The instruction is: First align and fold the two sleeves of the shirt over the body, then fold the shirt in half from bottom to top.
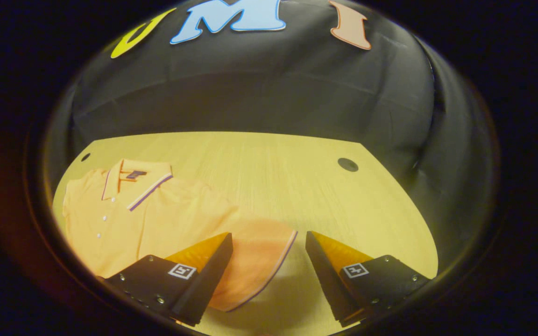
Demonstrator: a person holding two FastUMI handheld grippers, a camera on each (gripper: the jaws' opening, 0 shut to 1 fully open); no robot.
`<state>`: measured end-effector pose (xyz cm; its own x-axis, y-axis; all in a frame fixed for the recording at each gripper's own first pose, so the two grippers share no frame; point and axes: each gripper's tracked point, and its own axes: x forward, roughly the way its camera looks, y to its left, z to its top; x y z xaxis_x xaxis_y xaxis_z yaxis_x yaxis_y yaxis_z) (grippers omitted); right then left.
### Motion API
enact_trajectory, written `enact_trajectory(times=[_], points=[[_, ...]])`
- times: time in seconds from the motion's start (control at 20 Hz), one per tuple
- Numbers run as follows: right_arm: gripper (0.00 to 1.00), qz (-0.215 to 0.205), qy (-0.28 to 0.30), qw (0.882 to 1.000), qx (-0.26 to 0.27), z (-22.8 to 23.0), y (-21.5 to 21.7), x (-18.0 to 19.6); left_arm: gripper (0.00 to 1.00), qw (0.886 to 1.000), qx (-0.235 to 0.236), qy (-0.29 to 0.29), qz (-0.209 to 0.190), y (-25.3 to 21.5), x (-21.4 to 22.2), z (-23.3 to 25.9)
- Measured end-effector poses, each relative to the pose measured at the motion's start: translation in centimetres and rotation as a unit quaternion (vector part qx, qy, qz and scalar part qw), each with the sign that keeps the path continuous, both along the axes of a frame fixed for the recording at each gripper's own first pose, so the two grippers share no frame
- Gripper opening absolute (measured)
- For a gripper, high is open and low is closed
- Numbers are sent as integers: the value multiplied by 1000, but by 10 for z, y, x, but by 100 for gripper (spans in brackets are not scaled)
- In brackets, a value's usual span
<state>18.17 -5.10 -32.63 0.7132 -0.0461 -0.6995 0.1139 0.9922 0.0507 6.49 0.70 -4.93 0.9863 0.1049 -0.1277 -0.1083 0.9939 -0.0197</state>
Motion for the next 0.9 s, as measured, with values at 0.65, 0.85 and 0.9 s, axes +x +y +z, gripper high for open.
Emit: enact_trajectory(times=[0.65,0.85,0.9], points=[[38,-18,24,998,63,-17,6,2,94,1000,-11,9,8,-4,-5,-10],[5,-21,24,997,65,-14,9,4,94,1000,-6,9,6,-7,-8,-10],[5,-19,27,998,62,-14,10,4,94,1000,-3,8,7,-8,-10,-9]])
